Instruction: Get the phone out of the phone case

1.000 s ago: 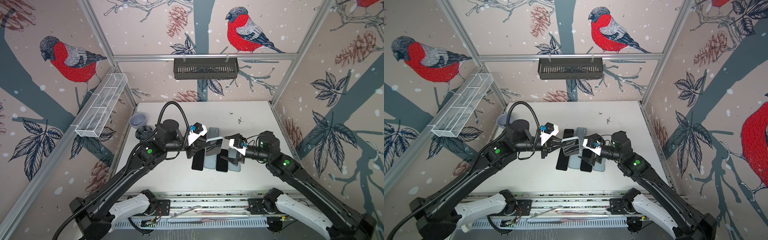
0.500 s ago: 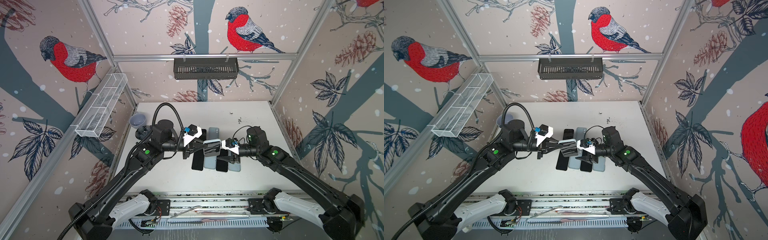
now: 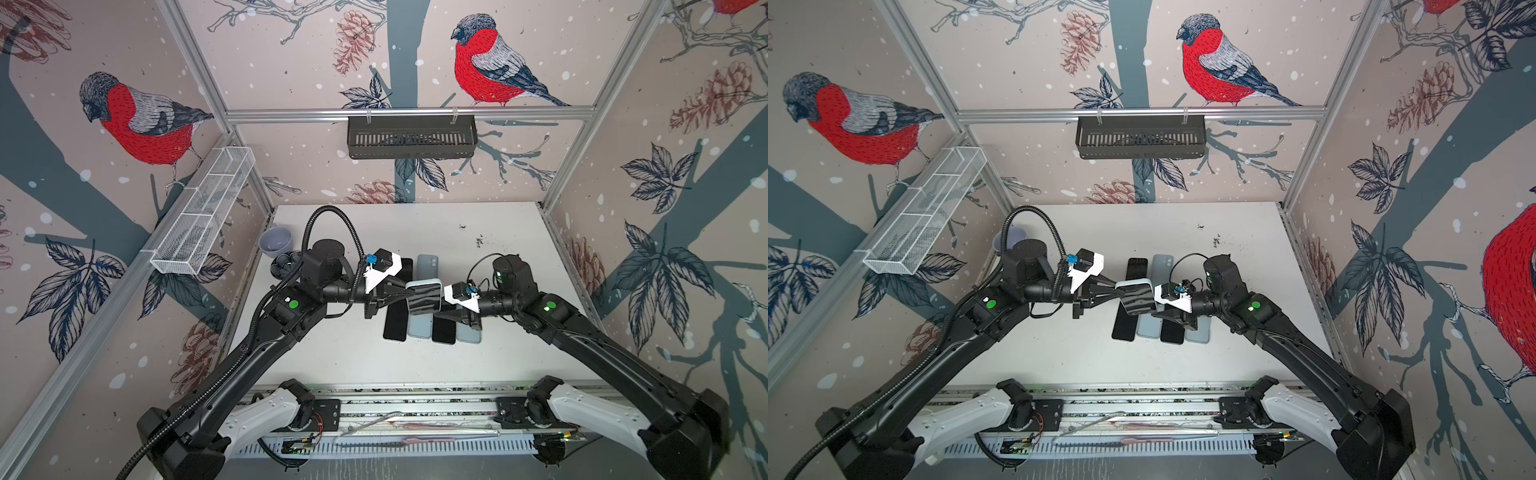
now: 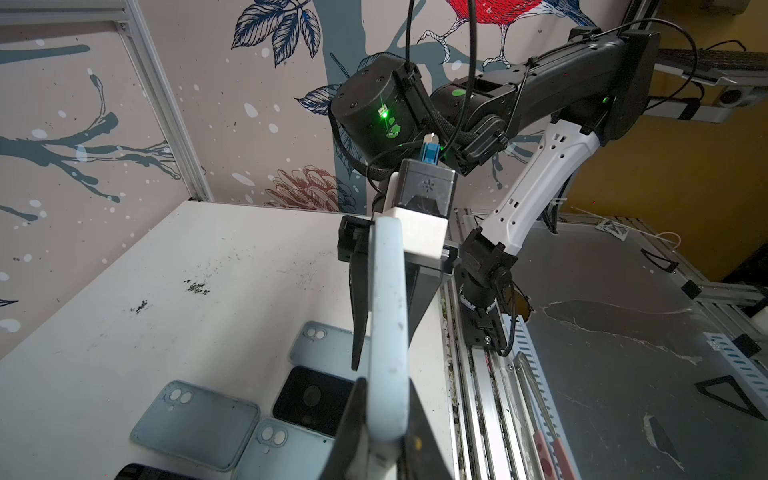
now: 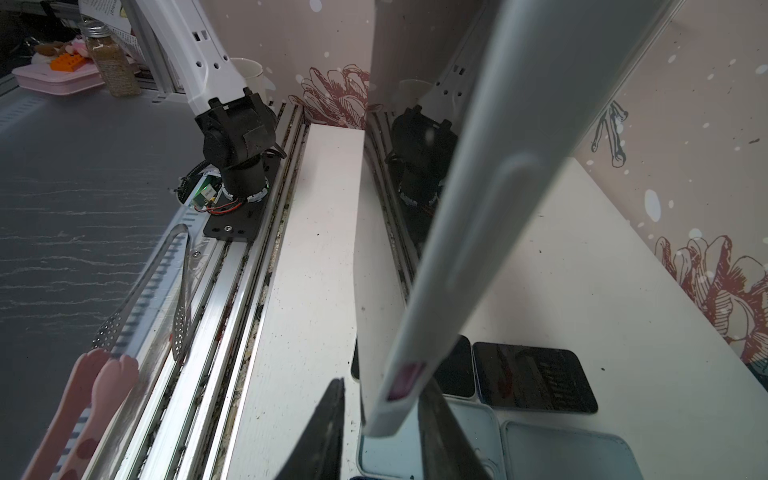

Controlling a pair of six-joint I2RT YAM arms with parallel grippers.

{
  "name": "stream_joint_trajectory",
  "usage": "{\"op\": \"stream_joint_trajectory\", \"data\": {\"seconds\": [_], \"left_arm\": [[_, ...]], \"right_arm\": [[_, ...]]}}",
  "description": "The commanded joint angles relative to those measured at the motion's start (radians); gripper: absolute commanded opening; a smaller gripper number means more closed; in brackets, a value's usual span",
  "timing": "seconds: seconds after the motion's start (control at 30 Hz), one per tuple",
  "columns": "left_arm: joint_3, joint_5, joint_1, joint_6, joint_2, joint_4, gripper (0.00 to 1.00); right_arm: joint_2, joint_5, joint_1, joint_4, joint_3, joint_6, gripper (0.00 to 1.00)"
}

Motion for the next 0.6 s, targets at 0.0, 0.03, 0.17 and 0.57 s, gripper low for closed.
{"op": "stream_joint_trajectory", "data": {"seconds": [0.0,0.03,0.17,0.57], "left_arm": [[0.004,0.046,0.004,-0.002,0.002,0.077,0.0],[0.005,0.05,0.004,-0.005,0.002,0.079,0.0],[0.01,0.102,0.006,-0.031,0.008,0.099,0.0],[0.025,0.247,0.007,-0.256,0.108,0.318,0.0]], "right_arm": [[0.013,-0.037,0.002,-0.016,0.021,-0.033,0.2],[0.019,-0.04,0.004,-0.025,0.026,-0.04,0.17],[0.036,-0.033,0.017,-0.029,0.05,-0.067,0.06],[0.048,0.203,0.206,0.017,0.128,-0.217,0.01]]}}
